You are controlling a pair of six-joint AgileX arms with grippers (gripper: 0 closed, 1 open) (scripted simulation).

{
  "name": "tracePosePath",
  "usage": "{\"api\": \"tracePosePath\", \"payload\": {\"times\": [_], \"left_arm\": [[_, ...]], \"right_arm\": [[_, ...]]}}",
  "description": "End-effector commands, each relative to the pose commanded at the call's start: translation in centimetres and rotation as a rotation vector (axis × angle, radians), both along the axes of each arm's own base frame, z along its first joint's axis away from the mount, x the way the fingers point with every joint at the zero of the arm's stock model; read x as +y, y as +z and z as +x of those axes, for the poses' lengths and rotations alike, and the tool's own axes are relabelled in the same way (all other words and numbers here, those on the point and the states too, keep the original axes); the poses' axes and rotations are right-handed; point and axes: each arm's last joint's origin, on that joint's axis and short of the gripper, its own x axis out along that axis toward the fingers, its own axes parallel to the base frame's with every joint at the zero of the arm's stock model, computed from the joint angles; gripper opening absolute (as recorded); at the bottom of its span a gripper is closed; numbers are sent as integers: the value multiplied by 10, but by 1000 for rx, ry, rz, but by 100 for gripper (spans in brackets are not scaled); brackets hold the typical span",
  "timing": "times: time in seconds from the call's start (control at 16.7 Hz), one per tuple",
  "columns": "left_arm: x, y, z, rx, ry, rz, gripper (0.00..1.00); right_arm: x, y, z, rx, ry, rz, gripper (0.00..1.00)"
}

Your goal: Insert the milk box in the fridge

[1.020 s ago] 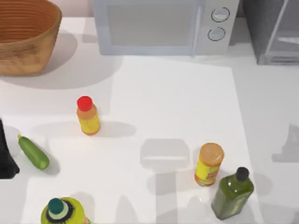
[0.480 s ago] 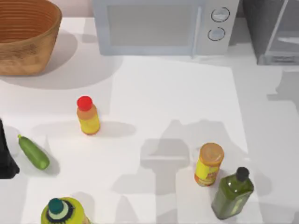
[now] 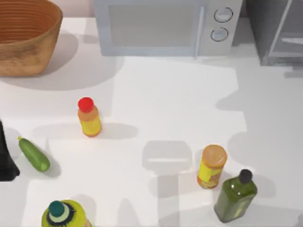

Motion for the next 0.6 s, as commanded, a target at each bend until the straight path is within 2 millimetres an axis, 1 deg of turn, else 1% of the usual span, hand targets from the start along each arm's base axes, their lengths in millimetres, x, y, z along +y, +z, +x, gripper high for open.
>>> {"api": "tracePosePath", "payload": {"times": [0.12,0.24,0.36,0.6], "left_arm": [[0,0,0,0,0,0,100],[0,0,0,0,0,0,100],[0,0,0,0,0,0,100],[0,0,0,0,0,0,100]], "right_arm": [[-11,-22,12,-3,-10,0,0],[-18,-35,18,-8,-20,-2,0],[-21,-40,20,-12,-24,-3,0],[-19,-41,19,-6,-20,0,0]]}}
